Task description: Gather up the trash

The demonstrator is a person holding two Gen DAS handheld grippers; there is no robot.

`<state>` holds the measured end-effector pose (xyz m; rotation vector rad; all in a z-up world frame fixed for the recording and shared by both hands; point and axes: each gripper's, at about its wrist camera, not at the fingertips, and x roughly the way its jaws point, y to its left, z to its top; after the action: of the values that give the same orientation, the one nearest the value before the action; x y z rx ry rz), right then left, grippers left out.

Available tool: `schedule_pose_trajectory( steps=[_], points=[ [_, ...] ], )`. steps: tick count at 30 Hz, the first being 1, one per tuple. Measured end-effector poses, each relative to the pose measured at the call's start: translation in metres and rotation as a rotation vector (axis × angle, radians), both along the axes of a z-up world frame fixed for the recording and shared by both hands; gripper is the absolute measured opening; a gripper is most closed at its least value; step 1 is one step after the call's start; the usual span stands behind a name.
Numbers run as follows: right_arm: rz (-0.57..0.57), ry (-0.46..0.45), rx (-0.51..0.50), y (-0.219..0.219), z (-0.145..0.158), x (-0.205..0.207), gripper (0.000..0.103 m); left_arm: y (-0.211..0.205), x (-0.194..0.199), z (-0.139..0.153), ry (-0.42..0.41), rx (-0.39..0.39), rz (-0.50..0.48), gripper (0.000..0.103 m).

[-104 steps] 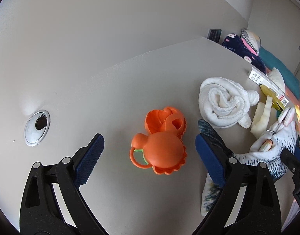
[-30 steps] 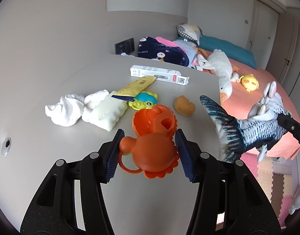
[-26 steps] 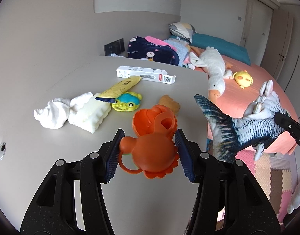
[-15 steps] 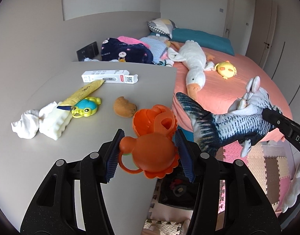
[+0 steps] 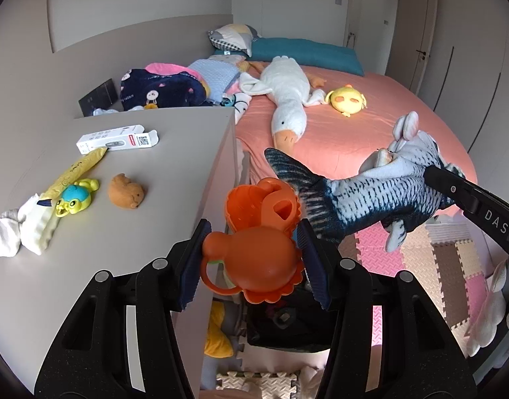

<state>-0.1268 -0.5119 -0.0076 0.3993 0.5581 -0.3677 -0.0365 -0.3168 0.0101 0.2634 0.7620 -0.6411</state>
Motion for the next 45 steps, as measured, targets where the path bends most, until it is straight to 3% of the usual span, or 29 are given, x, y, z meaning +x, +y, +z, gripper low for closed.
schedule_pose_trajectory(
  steps=[16, 18, 19, 20, 21, 22, 23, 33, 45],
  points=[
    [-0.074, 0.056, 0.01, -0.026, -0.017, 0.005, 0.014, -0.03, -0.01, -0.021, 0.038, 0.028, -0.071, 0.053],
    [-0.075, 0.072, -0.002, -0.025, -0.018, 0.01, 0.023, -0.029, -0.01, -0.022, 0.052, 0.001, -0.096, 0.053],
    [-0.086, 0.08, -0.012, -0.026, -0.017, 0.013, 0.037, -0.027, -0.011, -0.021, 0.053, -0.019, -0.108, 0.067],
    [-0.113, 0.082, -0.029, -0.026, -0.015, 0.014, 0.045, -0.025, -0.012, -0.019, 0.038, -0.031, -0.097, 0.09],
    [-0.138, 0.081, -0.046, -0.026, -0.012, 0.013, 0.051, -0.023, -0.013, -0.017, 0.008, -0.037, -0.073, 0.098],
    [-0.162, 0.078, -0.061, -0.026, -0.009, 0.013, 0.064, -0.021, -0.015, -0.014, -0.026, -0.045, -0.055, 0.098],
    [-0.178, 0.071, -0.069, -0.026, -0.007, 0.013, 0.069, -0.019, -0.016, -0.011, -0.047, -0.049, -0.048, 0.098],
    [-0.17, 0.062, -0.058, -0.019, -0.004, 0.018, 0.069, 0.0, -0.002, -0.007, -0.035, -0.048, 0.001, 0.098],
    [-0.062, 0.076, -0.074, 0.023, -0.003, 0.049, 0.069, 0.043, 0.016, 0.001, -0.067, -0.042, 0.083, 0.098]
  ],
)
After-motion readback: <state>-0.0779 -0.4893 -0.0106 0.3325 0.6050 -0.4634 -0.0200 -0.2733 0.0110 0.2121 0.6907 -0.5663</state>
